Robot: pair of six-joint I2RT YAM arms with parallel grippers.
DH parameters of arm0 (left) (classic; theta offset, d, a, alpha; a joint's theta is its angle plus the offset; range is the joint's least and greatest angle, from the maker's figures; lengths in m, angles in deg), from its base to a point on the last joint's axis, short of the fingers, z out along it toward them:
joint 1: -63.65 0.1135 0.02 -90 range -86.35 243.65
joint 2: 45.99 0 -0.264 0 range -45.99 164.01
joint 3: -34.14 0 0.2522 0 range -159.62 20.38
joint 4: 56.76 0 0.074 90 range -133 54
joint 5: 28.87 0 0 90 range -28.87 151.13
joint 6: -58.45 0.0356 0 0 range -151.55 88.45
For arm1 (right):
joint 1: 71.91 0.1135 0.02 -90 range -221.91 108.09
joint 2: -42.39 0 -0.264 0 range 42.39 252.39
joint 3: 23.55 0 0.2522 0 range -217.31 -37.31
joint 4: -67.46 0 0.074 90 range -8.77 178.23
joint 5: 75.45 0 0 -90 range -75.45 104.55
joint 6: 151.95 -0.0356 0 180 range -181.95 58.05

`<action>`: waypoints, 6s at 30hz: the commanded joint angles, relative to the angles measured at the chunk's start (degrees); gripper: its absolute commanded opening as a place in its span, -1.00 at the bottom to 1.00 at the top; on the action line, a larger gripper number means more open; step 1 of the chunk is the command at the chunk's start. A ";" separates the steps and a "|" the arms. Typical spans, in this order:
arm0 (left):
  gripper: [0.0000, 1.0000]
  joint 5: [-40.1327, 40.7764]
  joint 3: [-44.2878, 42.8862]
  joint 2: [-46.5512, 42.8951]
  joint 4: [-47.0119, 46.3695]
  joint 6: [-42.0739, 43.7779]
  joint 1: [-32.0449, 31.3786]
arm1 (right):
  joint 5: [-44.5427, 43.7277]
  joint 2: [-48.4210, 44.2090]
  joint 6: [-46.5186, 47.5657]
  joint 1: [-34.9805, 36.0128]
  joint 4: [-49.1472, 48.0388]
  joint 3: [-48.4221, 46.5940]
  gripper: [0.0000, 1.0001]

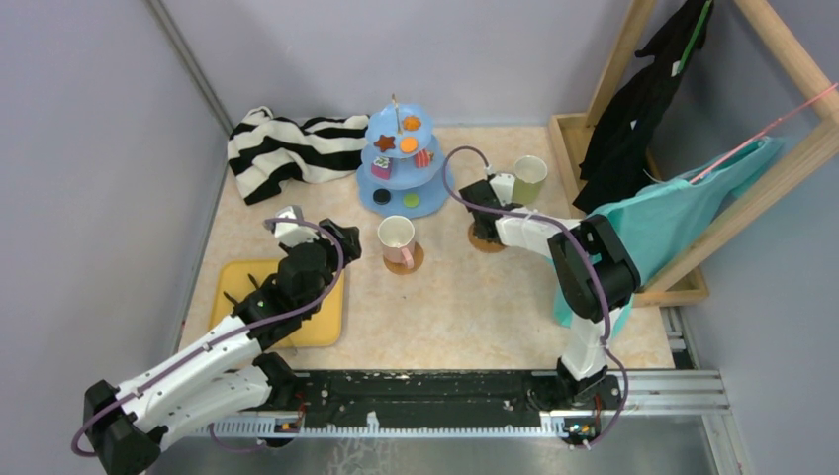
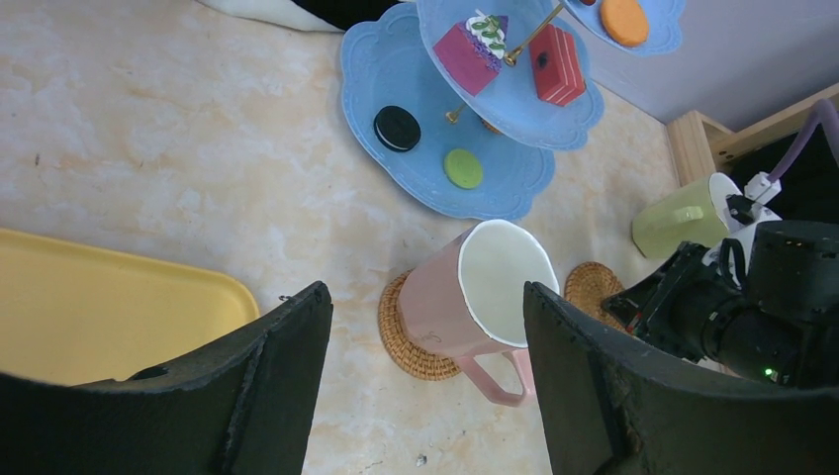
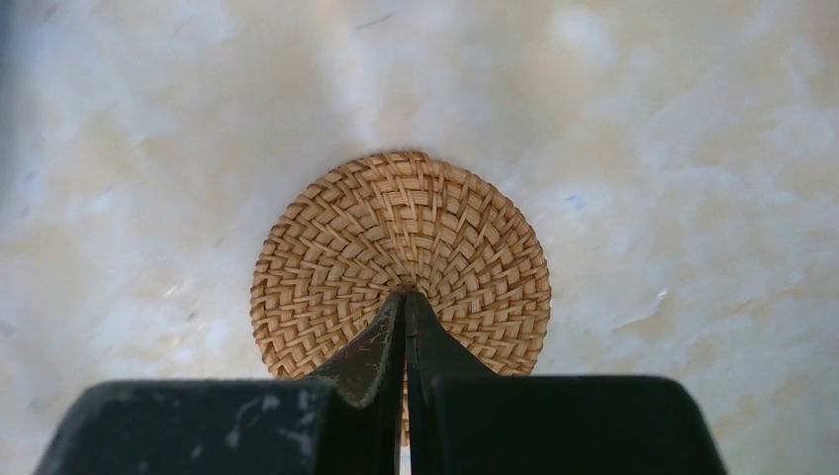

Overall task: Serve the afternoon tea
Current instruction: Move the coaster to the center of the board, then pick up the cup at the center of the board.

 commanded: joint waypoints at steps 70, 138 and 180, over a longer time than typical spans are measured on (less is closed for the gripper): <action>0.97 0.52 -4.35 -1.76 -9.00 14.20 -0.12 | -19.17 -1.98 -27.60 6.88 22.10 -29.64 -0.58; 0.97 -11.81 -7.28 6.78 -11.96 10.82 10.51 | -9.58 23.20 -39.45 -8.10 41.65 -52.27 -0.08; 0.92 -13.11 -7.57 0.90 -8.65 9.06 10.58 | -4.92 -0.92 -5.69 1.34 13.72 -23.77 -1.00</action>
